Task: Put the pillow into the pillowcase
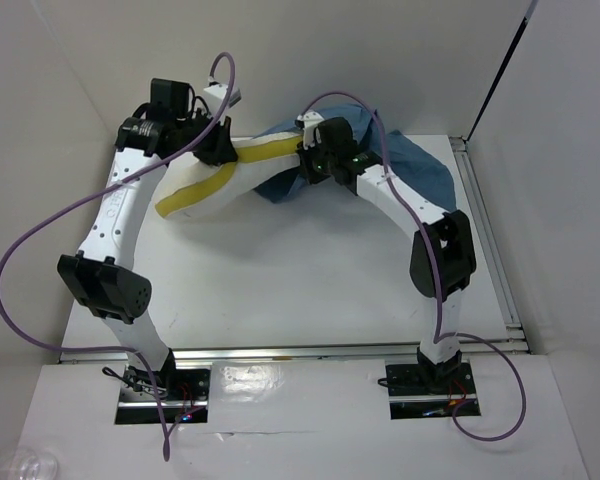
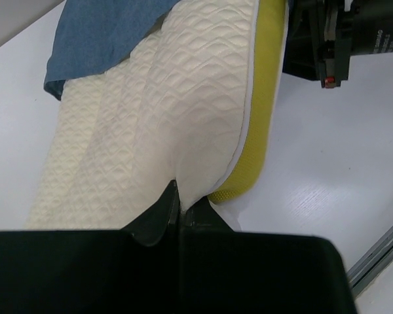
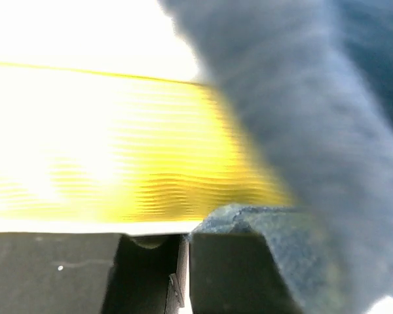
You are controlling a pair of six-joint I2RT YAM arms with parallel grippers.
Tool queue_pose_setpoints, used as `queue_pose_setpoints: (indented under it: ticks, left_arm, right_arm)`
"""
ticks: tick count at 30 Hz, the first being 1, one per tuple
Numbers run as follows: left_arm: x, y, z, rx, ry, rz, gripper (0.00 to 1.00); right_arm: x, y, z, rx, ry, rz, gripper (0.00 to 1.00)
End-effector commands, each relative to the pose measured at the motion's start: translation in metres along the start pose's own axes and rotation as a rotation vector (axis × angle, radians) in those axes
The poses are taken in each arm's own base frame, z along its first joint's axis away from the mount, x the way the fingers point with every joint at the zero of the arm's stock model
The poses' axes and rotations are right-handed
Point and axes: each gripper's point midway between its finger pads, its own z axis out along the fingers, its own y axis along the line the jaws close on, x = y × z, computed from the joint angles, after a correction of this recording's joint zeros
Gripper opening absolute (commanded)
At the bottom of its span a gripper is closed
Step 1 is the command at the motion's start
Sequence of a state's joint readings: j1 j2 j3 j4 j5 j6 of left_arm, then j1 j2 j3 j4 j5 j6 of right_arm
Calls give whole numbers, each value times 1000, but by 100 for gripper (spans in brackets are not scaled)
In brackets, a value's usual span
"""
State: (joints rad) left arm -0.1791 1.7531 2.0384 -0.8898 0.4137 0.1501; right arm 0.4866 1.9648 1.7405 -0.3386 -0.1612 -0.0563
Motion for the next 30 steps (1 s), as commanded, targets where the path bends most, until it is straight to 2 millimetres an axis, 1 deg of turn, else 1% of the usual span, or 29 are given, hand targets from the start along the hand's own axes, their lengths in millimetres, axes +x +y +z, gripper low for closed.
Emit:
queue_pose_setpoints:
  ticks: [1,2,3,4,5,6,8,9,11,12,13,14,15,16,18,19,20,21,22,23,24,25,26,27,28,29,30]
  left_arm:
    - [-45,-2,-18,-16,-178,27,0]
    - [-45,-2,-18,-15,-178,14,0]
    - [-42,1,-15,-23,-169,0,0]
    - [-40,5,-8,-35,-162,-13,0]
    - [-43,2,-7,-36,-172,-16,0]
    - [-43,4,-2,-35,-171,-26,0]
    - [-45,12,1,-71,-180,-38,0]
    - [-48,7,3,-62,-188,-41,0]
    - [-50,11,7,-72,-196,-52,0]
    - [-53,9,8,-77,-206,-55,0]
    - [-53,10,8,-86,-205,-56,0]
    - [-54,7,13,-77,-206,-65,0]
    - [-54,7,13,-75,-206,-78,0]
    - [-53,9,15,-85,-209,-78,0]
    - [-53,10,15,-92,-209,-101,0]
    - [-51,11,18,-92,-208,-101,0]
    - [-54,11,18,-92,-218,-108,0]
    - [-53,10,16,-92,-218,-108,0]
    - [-47,10,20,-90,-203,-114,0]
    - [-45,11,18,-99,-201,-116,0]
    - [-45,10,15,-100,-208,-113,0]
    - [-31,10,21,-97,-173,-117,0]
    - [-26,9,22,-97,-167,-111,0]
    - [-21,8,19,-99,-160,-87,0]
    - [-2,8,26,-94,-117,-93,0]
    - [10,8,32,-91,-89,-94,0]
    - [18,5,34,-82,-69,-58,0]
  right_arm:
    - [-53,47,-29,-154,-121,-7,0]
    - [-58,64,-32,-194,-122,-2,0]
    - [-69,75,-41,-224,-134,-1,0]
    - [-74,91,-47,-280,-136,-3,0]
    - [-74,110,-53,-328,-118,6,0]
    - [-85,123,-62,-364,-134,2,0]
    - [-87,154,-74,-466,-128,-12,0]
    - [-92,164,-81,-492,-129,-12,0]
    - [-97,188,-95,-587,-136,-24,0]
    - [-105,191,-103,-607,-153,-32,0]
    - [-105,203,-108,-656,-141,-30,0]
    - [-110,207,-111,-683,-152,-38,0]
    - [-110,211,-114,-702,-135,-20,0]
    - [-120,215,-118,-726,-156,-24,0]
    - [-123,229,-128,-809,-152,-34,0]
    - [-125,233,-131,-836,-156,-41,0]
    - [-124,237,-132,-845,-154,-45,0]
    - [-117,236,-128,-842,-135,-44,0]
    - [-108,231,-120,-832,-107,-28,0]
    - [-102,230,-116,-830,-94,-30,0]
    - [-99,222,-116,-815,-86,-26,0]
    - [-93,213,-115,-800,-74,-12,0]
    - [-90,211,-114,-786,-75,-10,0]
    - [-91,205,-113,-766,-82,-6,0]
    - [-93,205,-120,-767,-95,-11,0]
    - [-88,204,-116,-767,-86,-8,0]
    - [-91,205,-121,-767,-96,-12,0]
